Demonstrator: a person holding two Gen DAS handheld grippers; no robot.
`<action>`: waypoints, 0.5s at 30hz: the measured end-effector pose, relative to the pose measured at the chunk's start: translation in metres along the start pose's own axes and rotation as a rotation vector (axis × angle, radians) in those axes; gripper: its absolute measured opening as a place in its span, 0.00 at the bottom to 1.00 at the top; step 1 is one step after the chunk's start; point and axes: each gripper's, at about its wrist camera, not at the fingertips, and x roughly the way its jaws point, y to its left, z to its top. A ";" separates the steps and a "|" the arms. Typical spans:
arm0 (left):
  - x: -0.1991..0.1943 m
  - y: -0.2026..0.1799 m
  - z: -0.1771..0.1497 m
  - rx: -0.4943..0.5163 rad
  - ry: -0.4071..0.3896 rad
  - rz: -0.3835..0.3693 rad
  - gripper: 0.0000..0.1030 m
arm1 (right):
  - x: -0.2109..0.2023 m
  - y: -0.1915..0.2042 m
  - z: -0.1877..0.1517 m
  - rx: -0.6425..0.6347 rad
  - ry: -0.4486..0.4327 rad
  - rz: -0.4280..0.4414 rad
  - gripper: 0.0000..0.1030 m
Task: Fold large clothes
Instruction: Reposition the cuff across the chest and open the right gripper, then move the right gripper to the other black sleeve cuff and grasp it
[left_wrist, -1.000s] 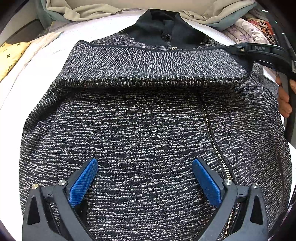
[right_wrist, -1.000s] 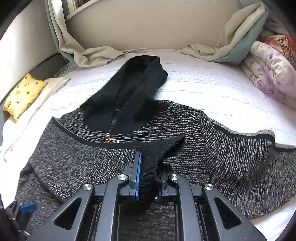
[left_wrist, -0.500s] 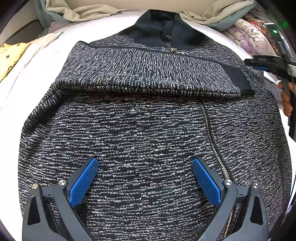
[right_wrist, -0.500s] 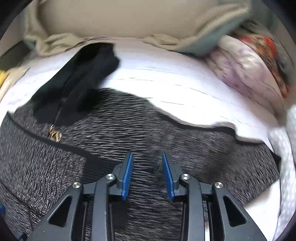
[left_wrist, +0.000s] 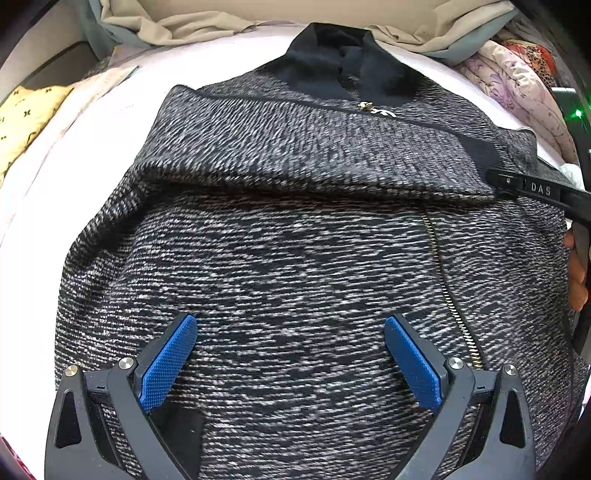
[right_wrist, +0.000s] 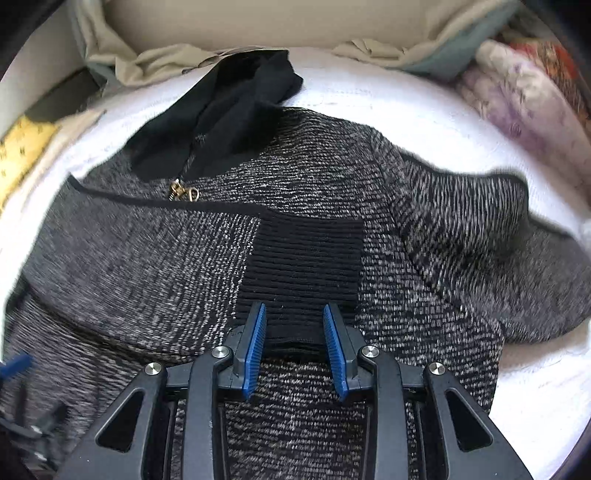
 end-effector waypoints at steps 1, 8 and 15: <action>0.001 0.001 0.000 -0.004 -0.002 -0.002 1.00 | 0.001 0.002 0.000 -0.007 -0.004 -0.013 0.27; 0.008 -0.003 -0.002 0.004 -0.038 0.005 1.00 | 0.003 -0.002 0.004 0.029 -0.009 0.000 0.32; 0.006 -0.001 -0.011 0.011 -0.112 0.004 1.00 | -0.051 -0.110 -0.002 0.345 -0.066 0.029 0.51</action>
